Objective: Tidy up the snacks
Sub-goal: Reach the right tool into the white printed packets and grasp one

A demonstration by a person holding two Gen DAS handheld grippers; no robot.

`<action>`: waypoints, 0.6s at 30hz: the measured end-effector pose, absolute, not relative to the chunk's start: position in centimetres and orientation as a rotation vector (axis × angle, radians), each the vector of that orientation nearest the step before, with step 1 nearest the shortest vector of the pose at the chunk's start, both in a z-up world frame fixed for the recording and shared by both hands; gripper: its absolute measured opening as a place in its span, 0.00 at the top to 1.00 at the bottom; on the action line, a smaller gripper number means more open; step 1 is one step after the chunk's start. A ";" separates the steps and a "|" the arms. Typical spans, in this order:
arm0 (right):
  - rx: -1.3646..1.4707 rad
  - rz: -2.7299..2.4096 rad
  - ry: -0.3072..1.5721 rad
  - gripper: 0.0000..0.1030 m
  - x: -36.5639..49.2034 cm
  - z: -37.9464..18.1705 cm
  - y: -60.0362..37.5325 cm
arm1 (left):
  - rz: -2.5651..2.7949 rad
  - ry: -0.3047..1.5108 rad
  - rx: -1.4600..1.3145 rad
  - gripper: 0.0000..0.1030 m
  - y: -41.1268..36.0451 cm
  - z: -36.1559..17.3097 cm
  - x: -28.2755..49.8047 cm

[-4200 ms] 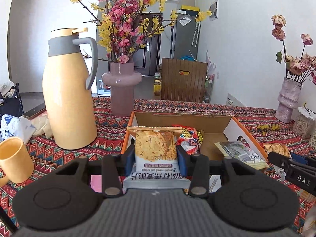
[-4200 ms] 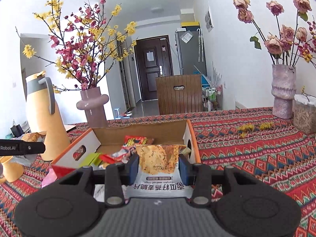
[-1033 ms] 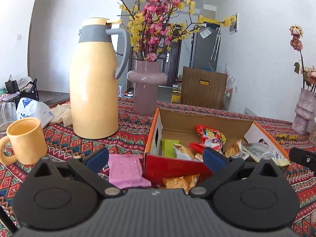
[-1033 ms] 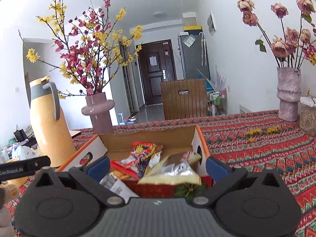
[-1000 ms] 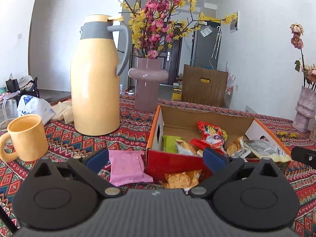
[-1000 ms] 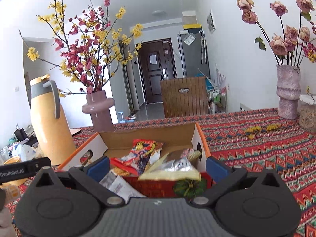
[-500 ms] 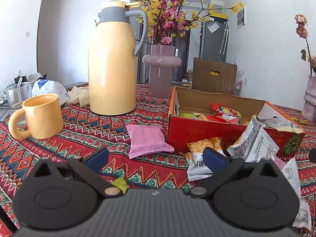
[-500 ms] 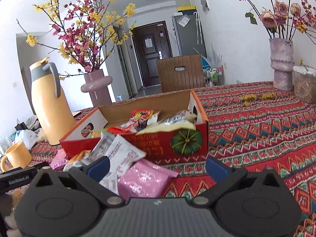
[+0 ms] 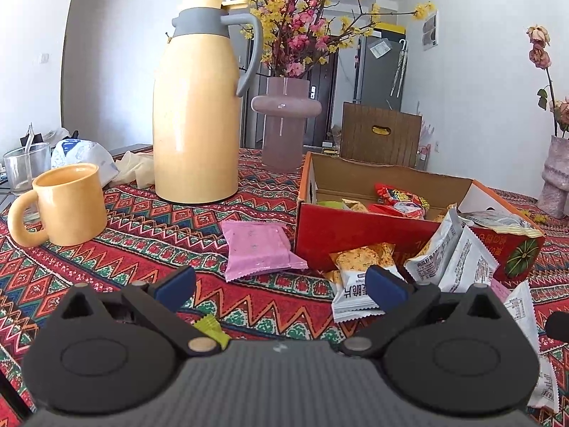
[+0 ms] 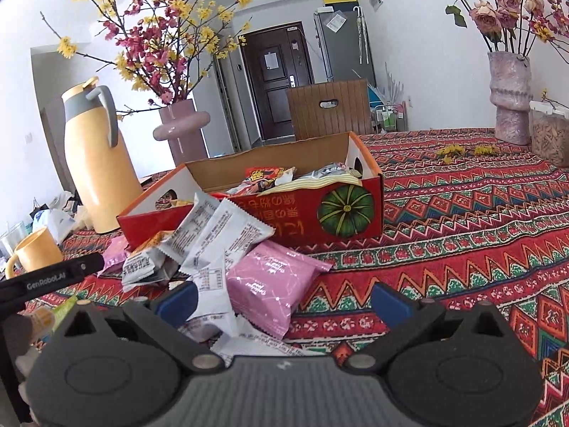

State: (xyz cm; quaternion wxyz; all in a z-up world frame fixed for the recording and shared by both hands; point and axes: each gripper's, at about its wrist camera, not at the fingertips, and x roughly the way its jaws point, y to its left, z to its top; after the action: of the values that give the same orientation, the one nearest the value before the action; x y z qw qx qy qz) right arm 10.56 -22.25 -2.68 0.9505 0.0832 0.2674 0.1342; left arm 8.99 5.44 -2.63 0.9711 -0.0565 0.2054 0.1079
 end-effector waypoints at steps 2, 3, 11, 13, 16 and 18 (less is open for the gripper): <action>0.163 0.291 0.549 0.00 10.3 -2.7 -22.1 | 0.221 0.419 -0.110 0.00 5.4 -2.6 9.1; 0.160 0.300 0.549 0.00 10.1 -2.7 -22.0 | 0.220 0.424 -0.107 0.00 5.3 -2.7 9.2; 0.087 0.272 0.579 0.00 9.5 -2.7 -20.7 | 0.214 0.427 -0.116 0.00 5.5 -2.7 9.2; 0.084 0.271 0.584 0.00 9.3 -2.7 -20.9 | 0.212 0.426 -0.127 0.00 5.7 -2.7 9.2; 0.082 0.260 0.604 0.00 9.3 -2.9 -21.4 | 0.212 0.427 -0.134 0.00 5.8 -2.7 9.2; 0.079 0.250 0.630 0.00 9.5 -3.3 -21.7 | 0.211 0.423 -0.138 0.00 5.9 -2.7 9.1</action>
State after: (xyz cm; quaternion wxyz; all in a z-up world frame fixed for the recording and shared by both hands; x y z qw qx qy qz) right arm 9.48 -21.65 -3.29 0.9424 0.0387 0.3087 0.1226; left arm 9.14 5.88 -2.72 0.9698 -0.0685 0.2095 0.1042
